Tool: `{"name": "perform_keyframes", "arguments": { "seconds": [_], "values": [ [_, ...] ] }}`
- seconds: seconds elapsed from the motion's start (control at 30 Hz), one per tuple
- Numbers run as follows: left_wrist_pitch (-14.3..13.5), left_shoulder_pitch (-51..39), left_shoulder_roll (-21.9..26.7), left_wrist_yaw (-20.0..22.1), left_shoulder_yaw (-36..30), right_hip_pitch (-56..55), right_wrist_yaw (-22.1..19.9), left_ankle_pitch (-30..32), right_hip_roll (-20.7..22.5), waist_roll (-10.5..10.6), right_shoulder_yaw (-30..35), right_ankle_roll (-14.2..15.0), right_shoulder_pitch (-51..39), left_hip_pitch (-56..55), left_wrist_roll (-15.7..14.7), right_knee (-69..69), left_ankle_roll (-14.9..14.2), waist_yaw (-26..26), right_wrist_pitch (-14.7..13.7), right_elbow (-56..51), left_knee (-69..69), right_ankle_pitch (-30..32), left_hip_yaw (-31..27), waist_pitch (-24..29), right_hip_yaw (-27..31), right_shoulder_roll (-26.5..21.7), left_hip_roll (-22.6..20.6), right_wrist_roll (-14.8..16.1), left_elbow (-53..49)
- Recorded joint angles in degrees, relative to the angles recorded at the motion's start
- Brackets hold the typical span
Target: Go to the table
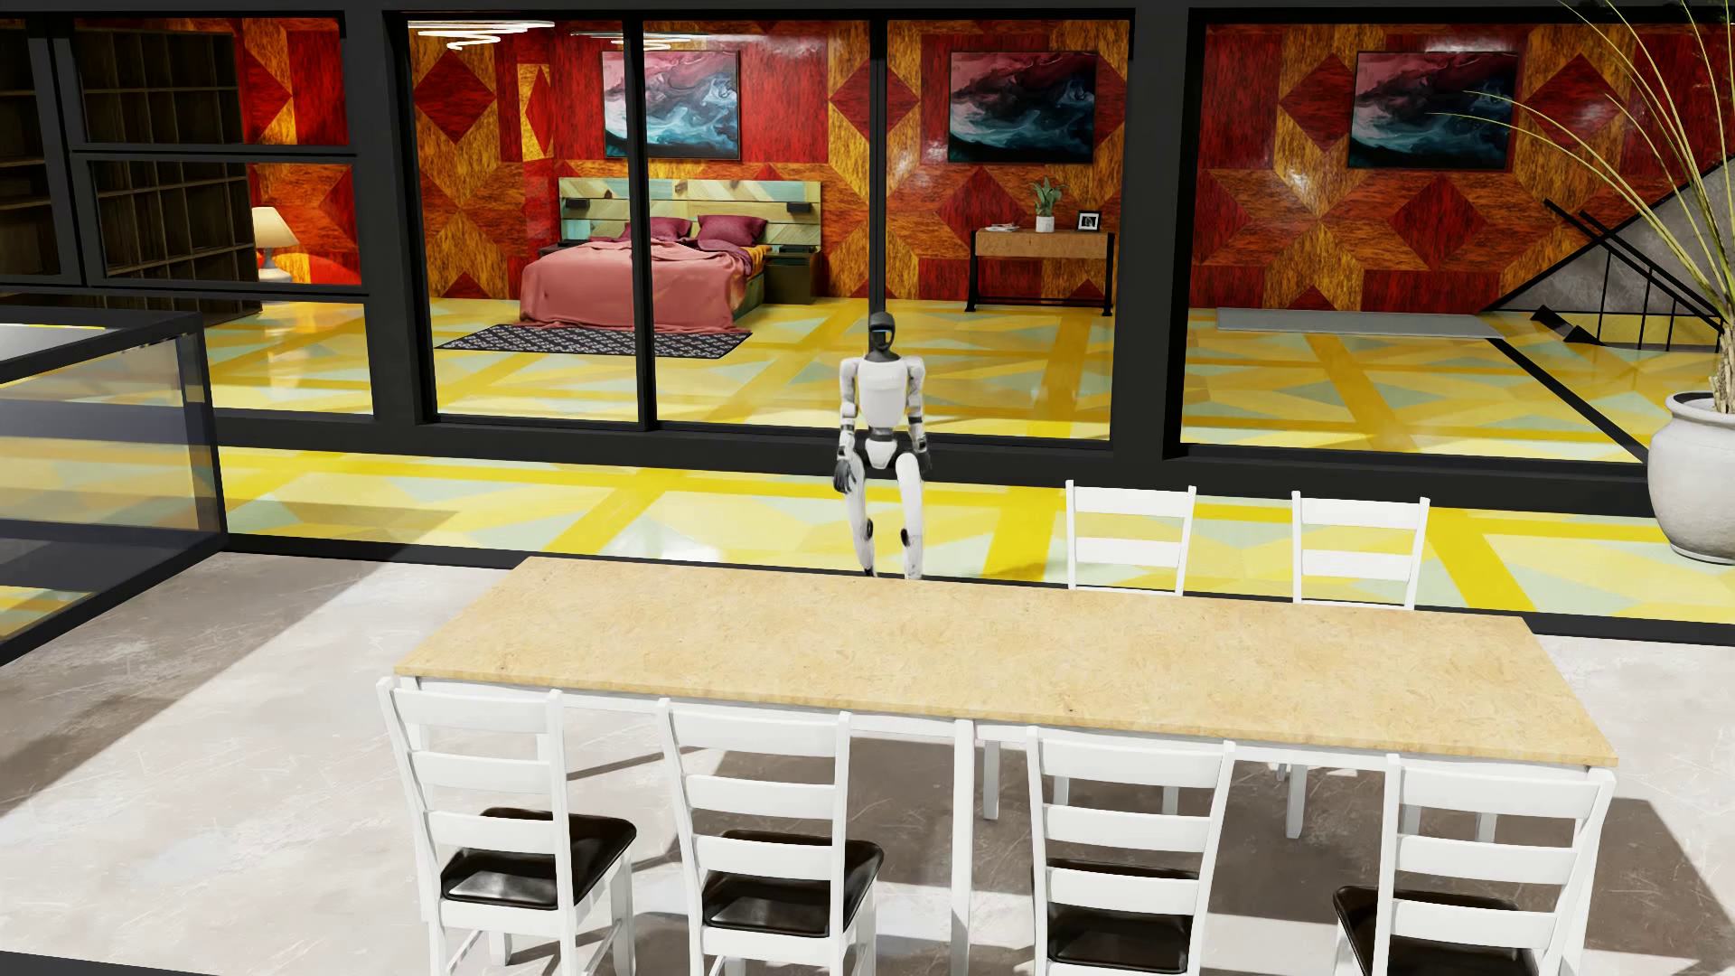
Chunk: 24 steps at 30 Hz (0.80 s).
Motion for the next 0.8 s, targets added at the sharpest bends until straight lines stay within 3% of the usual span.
{"name": "perform_keyframes", "arguments": {
  "seconds": [0.07,0.1,0.13,0.17,0.23,0.27,0.33,0.37,0.4,0.47,0.53,0.6,0.63,0.7,0.77,0.8],
  "values": [
    [-2.27,-3.11,3.21,-1.48,-3.86,4.79,-2.15,-0.29,0.52,-0.43,0.41,0.55,-1.57,-1.06,8.88,-2.78,-7.7,0.46,-1.88,-3.15,-19.51,-1.13,-7.54,-0.25,1.32,-0.4,-7.48,3.01,-0.25],
    [-2.68,-5.2,4.46,-1.6,-3.66,6.97,-3.15,-1.77,0.5,-0.71,0.32,0.89,-1.35,-2.17,11.3,-2.86,-10.4,0.18,-2.42,-4.61,-21.26,-1.83,-10.0,-0.31,0.72,-0.62,-10.29,4.66,-0.96],
    [-2.21,-7.59,5.05,-0.73,-1.96,8.92,-3.87,-0.33,0.36,-0.98,0.08,1.19,-0.51,-3.2,11.81,-2.3,-7.33,-0.25,-2.6,-5.89,-18.27,-1.86,-8.66,-0.34,-0.51,-0.89,-11.99,6.22,-2.13],
    [-1.02,-9.8,4.82,1.54,0.92,10.56,-4.12,3.1,-0.07,-1.43,0.09,1.51,0.53,-3.86,10.46,-0.8,-1.45,-0.39,-2.4,-6.67,-13.8,-0.58,-8.31,-0.36,-1.43,-1.14,-13.48,7.36,-4.06],
    [1.53,-12.45,2.02,9.14,8.22,11.66,-3.07,7.29,-2.47,-2.94,1.44,2.33,2.4,-2.91,2.56,6.8,3.79,0.08,-0.63,-5.93,-6.13,6.37,-8.38,-0.38,-1.11,-1.83,-14.94,7.62,-9.92],
    [2.43,-13.68,0.22,13.23,11.47,9.89,-1.87,4.54,-4.56,-3.98,2.33,3.54,3.08,-2.14,-3.29,14.44,5.55,0.4,0.94,-4.62,-2.13,11.73,-6.96,-0.3,-0.36,-2.21,-15.03,6.97,-12.44],
    [4.25,-17.89,-1.71,17.79,15.16,1.85,1.37,-2.29,-9.91,-6.1,4.34,7.33,4.58,1.66,-14.15,35.24,5.81,0.49,4.53,-2.36,2.2,21.84,-4.38,-0.18,1.12,-2.96,-15.43,4.38,-12.93],
    [5.43,-20.26,-1.32,17.71,15.47,-3.19,2.86,-4.64,-13.0,-6.98,4.94,6.72,5.44,4.49,-16.69,44.12,5.7,0.09,5.39,-1.92,2.2,23.8,-3.44,-0.2,1.42,-3.31,-15.93,3.14,-10.95],
    [7.37,-23.19,-0.43,16.35,14.17,-8.24,3.69,-6.46,-15.97,-7.73,4.87,5.55,6.52,7.68,-16.45,50.59,5.53,-0.61,5.34,-2.2,1.29,21.46,-2.86,-0.25,1.48,-3.35,-16.58,2.53,-8.26],
    [9.13,-29.15,1.9,12.77,6.97,-17.7,3.28,-8.92,-20.7,-8.72,2.24,3.34,9.18,14.52,-10.29,55.78,5.18,-2.63,4.13,-4.43,-2.28,19.24,-2.82,-0.42,1.21,-2.99,-18.21,4.07,-2.9],
    [4.91,-34.2,4.6,9.94,-3.82,-25.2,1.22,-11.24,-22.64,-9.11,-2.58,2.61,12.17,20.3,-1.06,50.38,4.92,-4.91,3.05,-7.54,-5.24,18.49,-4.13,-0.72,0.04,-2.34,-19.91,8.15,-0.48],
    [-0.73,-38.43,6.4,9.92,-11.83,-29.55,-1.33,-14.16,-21.75,-9.09,-7.21,3.67,14.54,24.61,4.99,34.19,4.76,-6.66,3.14,-9.6,-6.7,18.08,-6.06,-1.11,-0.97,-1.32,-21.2,11.73,-2.29],
    [-2.38,-39.95,6.29,10.67,-13.56,-29.93,-2.89,-15.55,-20.53,-8.99,-9.06,4.58,15.44,26.74,5.29,21.65,4.63,-7.17,3.74,-9.8,-7.72,19.06,-7.01,-1.37,-0.96,-0.64,-21.74,12.87,-3.93],
    [-3.98,-40.96,4.87,11.89,-14.13,-28.59,-4.34,-17.75,-17.77,-8.68,-11.09,7.79,16.49,31.83,1.81,-5.2,4.27,-7.43,5.65,-7.76,-11.33,21.04,-8.72,-1.94,0.53,0.5,-22.76,13.63,-7.49],
    [-4.47,-39.46,3.73,12.54,-13.25,-31.08,-1.73,-20.99,-17.66,-8.43,-9.82,11.95,16.13,35.97,-2.38,-10.54,3.81,-6.71,7.82,-3.53,-11.54,18.2,-8.77,-1.74,-3.11,0.58,-23.32,11.03,-11.05],
    [-4.19,-37.79,3.38,13.11,-12.34,-32.25,0.59,-22.56,-17.81,-8.25,-7.97,8.98,15.63,37.62,-3.94,-6.6,3.4,-6.45,8.04,-1.42,-10.04,20.34,-8.35,-1.39,-4.58,0.39,-23.1,8.45,-12.22]
  ]
}}
